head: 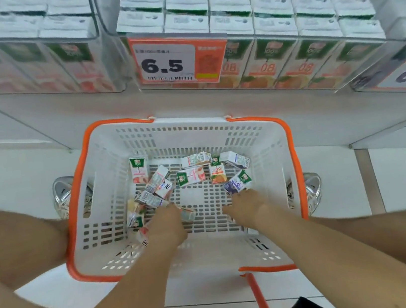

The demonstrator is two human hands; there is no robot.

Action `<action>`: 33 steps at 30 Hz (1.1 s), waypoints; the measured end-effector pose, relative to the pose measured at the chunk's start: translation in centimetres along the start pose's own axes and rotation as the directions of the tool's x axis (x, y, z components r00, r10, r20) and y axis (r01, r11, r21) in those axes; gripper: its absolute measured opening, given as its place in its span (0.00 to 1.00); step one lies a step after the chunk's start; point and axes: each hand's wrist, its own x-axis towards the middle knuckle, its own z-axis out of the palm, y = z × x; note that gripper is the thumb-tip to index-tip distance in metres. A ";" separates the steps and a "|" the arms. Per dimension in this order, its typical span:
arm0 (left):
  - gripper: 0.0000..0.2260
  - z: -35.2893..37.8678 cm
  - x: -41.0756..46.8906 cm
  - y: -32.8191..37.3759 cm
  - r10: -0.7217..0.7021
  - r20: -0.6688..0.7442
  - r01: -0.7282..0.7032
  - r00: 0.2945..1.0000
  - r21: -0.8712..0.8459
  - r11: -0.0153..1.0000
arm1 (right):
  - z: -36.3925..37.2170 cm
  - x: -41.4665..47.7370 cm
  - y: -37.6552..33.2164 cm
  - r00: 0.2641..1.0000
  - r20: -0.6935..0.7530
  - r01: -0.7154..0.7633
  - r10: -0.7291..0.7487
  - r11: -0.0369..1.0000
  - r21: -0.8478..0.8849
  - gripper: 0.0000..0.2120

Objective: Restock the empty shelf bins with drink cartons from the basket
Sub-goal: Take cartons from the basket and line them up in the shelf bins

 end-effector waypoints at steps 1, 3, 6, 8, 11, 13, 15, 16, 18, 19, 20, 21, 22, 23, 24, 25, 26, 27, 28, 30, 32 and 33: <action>0.10 -0.6 0.0 0.0 0.000 0.016 0.000 1.000 0.008 1.000 | 0.1 0.2 0.1 1.000 0.026 0.006 -0.006 1.000 0.007 0.18; 0.12 -1.9 0.0 0.1 0.022 0.049 -0.021 0.999 -0.016 1.000 | 0.0 0.4 0.2 0.999 0.046 0.026 -0.027 0.999 0.022 0.18; 0.12 -4.3 0.0 -0.1 0.136 0.085 -0.128 0.987 -0.101 0.987 | -0.3 0.3 0.1 0.998 0.039 0.045 -0.045 0.999 -0.006 0.18; 0.16 -5.7 -0.2 -0.7 0.207 0.083 -0.186 0.975 -0.211 0.960 | -0.4 0.1 -0.1 0.999 0.014 0.041 -0.042 0.999 0.030 0.16; 0.20 -7.6 -1.3 -1.3 0.307 0.070 -0.255 0.949 -0.400 0.880 | -1.3 -0.8 0.3 0.997 -0.081 0.027 -0.007 0.969 0.247 0.18; 0.21 -8.8 -2.4 -1.3 0.358 0.045 -0.292 0.933 -0.492 0.820 | -2.6 -2.0 1.4 0.988 -0.155 0.062 0.008 0.894 0.443 0.18; 0.21 -10.1 -3.9 -0.9 0.389 -0.001 -0.331 0.921 -0.524 0.784 | -4.3 -3.8 3.0 0.971 -0.237 0.116 0.023 0.822 0.557 0.18; 0.21 -10.8 -4.7 -0.6 0.407 -0.028 -0.359 0.913 -0.532 0.767 | -5.2 -4.9 3.8 0.962 -0.271 0.133 0.036 0.804 0.580 0.18; 0.20 -12.3 -6.3 -0.1 0.447 -0.087 -0.412 0.890 -0.576 0.706 | -7.2 -7.5 5.1 0.945 -0.322 0.154 0.061 0.784 0.601 0.17; 0.20 -13.2 -7.3 0.2 0.464 -0.111 -0.431 0.879 -0.602 0.672 | -8.1 -8.9 5.6 0.935 -0.347 0.166 0.074 0.773 0.612 0.15; 0.21 -14.0 -8.1 0.4 0.473 -0.133 -0.447 0.871 -0.617 0.648 | -9.0 -10.1 6.0 0.928 -0.364 0.179 0.084 0.757 0.628 0.12; 0.23 -14.8 -9.0 0.6 0.484 -0.151 -0.465 0.862 -0.618 0.634 | -9.8 -11.4 6.3 0.920 -0.383 0.201 0.080 0.743 0.638 0.09; 0.24 -15.6 -9.7 0.8 0.490 -0.168 -0.480 0.855 -0.612 0.629 | -10.6 -12.5 6.6 0.914 -0.400 0.224 0.070 0.736 0.639 0.10; 0.26 -16.2 -10.5 0.9 0.496 -0.182 -0.494 0.849 -0.606 0.623 | -11.2 -13.6 6.6 0.910 -0.412 0.242 0.056 0.735 0.634 0.13; 0.27 -16.8 -11.1 0.9 0.498 -0.198 -0.506 0.844 -0.601 0.619 | -11.8 -14.7 6.6 0.908 -0.417 0.251 0.048 0.733 0.632 0.17; 0.29 -17.4 -11.7 0.9 0.499 -0.212 -0.515 0.840 -0.601 0.612 | -12.3 -15.8 6.6 0.904 -0.425 0.261 0.048 0.725 0.637 0.20; 0.29 -17.8 -12.3 0.9 0.490 -0.223 -0.513 0.843 -0.608 0.606 | -12.7 -16.8 6.5 0.895 -0.442 0.270 0.058 0.718 0.642 0.23; 0.29 -18.2 -12.9 1.0 0.481 -0.236 -0.513 0.844 -0.615 0.599 | -13.1 -17.7 6.4 0.886 -0.458 0.273 0.074 0.714 0.645 0.24; 0.28 -18.5 -13.4 1.1 0.473 -0.251 -0.515 0.844 -0.624 0.588 | -13.4 -18.5 6.2 0.875 -0.475 0.273 0.095 0.713 0.646 0.24; 0.25 -18.9 -14.3 1.5 0.470 -0.283 -0.528 0.836 -0.649 0.548 | -14.2 -20.0 5.7 0.838 -0.525 0.268 0.147 0.728 0.631 0.22; 0.21 -19.2 -15.0 2.1 0.471 -0.294 -0.529 0.832 -0.676 0.513 | -15.0 -21.4 5.6 0.786 -0.582 0.266 0.207 0.737 0.622 0.18; 0.20 -19.5 -15.5 2.4 0.474 -0.286 -0.522 0.833 -0.689 0.502 | -15.3 -22.1 5.6 0.759 -0.609 0.257 0.231 0.753 0.606 0.17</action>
